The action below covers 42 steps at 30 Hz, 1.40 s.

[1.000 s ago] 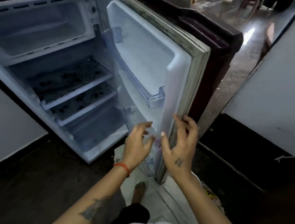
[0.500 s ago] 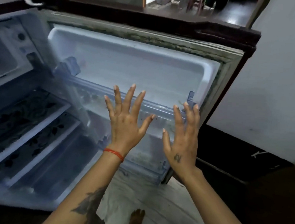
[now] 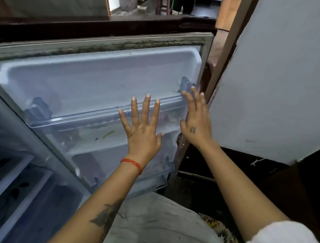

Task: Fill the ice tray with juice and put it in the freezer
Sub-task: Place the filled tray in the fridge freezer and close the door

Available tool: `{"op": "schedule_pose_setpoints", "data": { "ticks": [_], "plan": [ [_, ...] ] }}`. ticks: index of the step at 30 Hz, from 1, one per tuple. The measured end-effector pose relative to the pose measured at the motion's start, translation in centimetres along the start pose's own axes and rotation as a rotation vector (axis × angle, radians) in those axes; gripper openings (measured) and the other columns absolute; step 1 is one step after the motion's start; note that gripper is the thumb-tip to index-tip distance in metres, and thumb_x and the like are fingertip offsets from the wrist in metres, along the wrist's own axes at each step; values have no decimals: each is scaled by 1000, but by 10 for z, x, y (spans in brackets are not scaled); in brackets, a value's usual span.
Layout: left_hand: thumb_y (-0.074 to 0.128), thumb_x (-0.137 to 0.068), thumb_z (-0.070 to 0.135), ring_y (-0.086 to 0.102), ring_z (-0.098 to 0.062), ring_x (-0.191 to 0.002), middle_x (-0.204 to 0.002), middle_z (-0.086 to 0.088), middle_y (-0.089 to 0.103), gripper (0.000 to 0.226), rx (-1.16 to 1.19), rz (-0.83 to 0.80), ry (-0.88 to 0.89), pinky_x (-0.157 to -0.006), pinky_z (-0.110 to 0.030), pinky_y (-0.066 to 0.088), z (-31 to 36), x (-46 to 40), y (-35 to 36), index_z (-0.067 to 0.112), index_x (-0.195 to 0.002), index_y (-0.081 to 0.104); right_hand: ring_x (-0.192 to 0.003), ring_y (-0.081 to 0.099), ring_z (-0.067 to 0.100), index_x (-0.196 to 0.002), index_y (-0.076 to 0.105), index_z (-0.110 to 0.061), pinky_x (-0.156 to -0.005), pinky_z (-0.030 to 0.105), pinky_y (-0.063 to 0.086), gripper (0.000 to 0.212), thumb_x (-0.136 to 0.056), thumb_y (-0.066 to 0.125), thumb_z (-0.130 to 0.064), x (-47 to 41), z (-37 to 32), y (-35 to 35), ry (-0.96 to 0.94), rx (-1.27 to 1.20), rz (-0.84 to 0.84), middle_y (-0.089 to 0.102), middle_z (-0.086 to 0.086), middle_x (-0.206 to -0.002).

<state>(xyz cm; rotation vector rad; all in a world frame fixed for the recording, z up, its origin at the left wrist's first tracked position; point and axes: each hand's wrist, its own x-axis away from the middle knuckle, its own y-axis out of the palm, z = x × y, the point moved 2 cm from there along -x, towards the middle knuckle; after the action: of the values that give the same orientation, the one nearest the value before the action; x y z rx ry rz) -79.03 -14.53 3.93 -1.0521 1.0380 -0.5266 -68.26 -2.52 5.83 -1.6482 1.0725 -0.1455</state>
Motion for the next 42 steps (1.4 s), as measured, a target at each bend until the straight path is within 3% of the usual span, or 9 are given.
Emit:
{"op": "schedule_pose_setpoints", "data": {
  "ticks": [11,15,19,22,25,30,32,37,42],
  "plan": [
    [62,-81,37,-13,-40,-144,-154,-5,-23,103,-41,-85,-14,-107,-65,-10,-1,-32,12,22,-148,-16,-146,5,27,-149,7,-25,-114,49,26,87,-82,60,-10,-49,3,14,57,28,-159,-8,-1,-159],
    [64,-80,36,-4,-42,-145,-160,-11,0,91,34,-22,-6,-108,-64,-10,4,-25,6,19,-152,10,-144,15,27,-149,12,-25,-110,44,32,82,-83,59,-12,-27,5,2,4,-91,-105,-2,4,-159],
    [64,-81,23,10,-42,-144,-157,-19,19,73,264,33,172,-114,-60,3,34,1,12,9,-145,32,-141,23,28,-147,24,-18,-111,33,23,72,-85,60,-20,31,26,-6,183,-230,-97,24,13,-153],
    [63,-84,19,25,-37,-142,-154,-15,27,69,473,-202,217,-111,-55,29,72,32,32,8,-145,32,-134,35,25,-144,30,-17,-107,27,26,65,-87,61,-24,94,54,-22,356,-261,-108,40,10,-145],
    [61,-88,25,35,-30,-138,-151,-12,33,68,547,-501,304,-110,-42,35,119,62,53,12,-146,30,-136,31,25,-143,33,-15,-111,31,26,64,-87,61,-26,165,86,-50,529,-224,-119,39,9,-146],
    [59,-89,35,48,-23,-128,-142,-8,48,59,282,-1173,700,-106,-32,38,224,131,72,17,-142,38,-144,14,28,-143,33,-27,-118,46,10,60,-88,56,-40,294,138,-111,761,60,-359,32,4,-151],
    [57,-90,37,50,-20,-126,-140,-6,52,55,150,-1280,828,-106,-31,39,268,168,71,18,-139,43,-145,7,29,-142,33,-29,-116,53,3,58,-89,54,-40,351,157,-145,850,133,-385,28,4,-153],
    [55,-91,34,43,-20,-132,-147,-5,41,55,123,-1131,1104,-107,-29,36,376,257,53,21,-142,39,-146,4,28,-145,27,-29,-116,50,0,58,-91,47,-38,490,189,-238,1043,356,-99,23,3,-155],
    [55,-90,29,45,-24,-130,-151,-2,35,54,502,-725,1207,-103,-32,41,485,307,6,20,-141,40,-146,4,29,-145,27,-28,-116,51,5,57,-92,46,-37,598,201,-319,1264,481,215,21,5,-156]
  ]
}}
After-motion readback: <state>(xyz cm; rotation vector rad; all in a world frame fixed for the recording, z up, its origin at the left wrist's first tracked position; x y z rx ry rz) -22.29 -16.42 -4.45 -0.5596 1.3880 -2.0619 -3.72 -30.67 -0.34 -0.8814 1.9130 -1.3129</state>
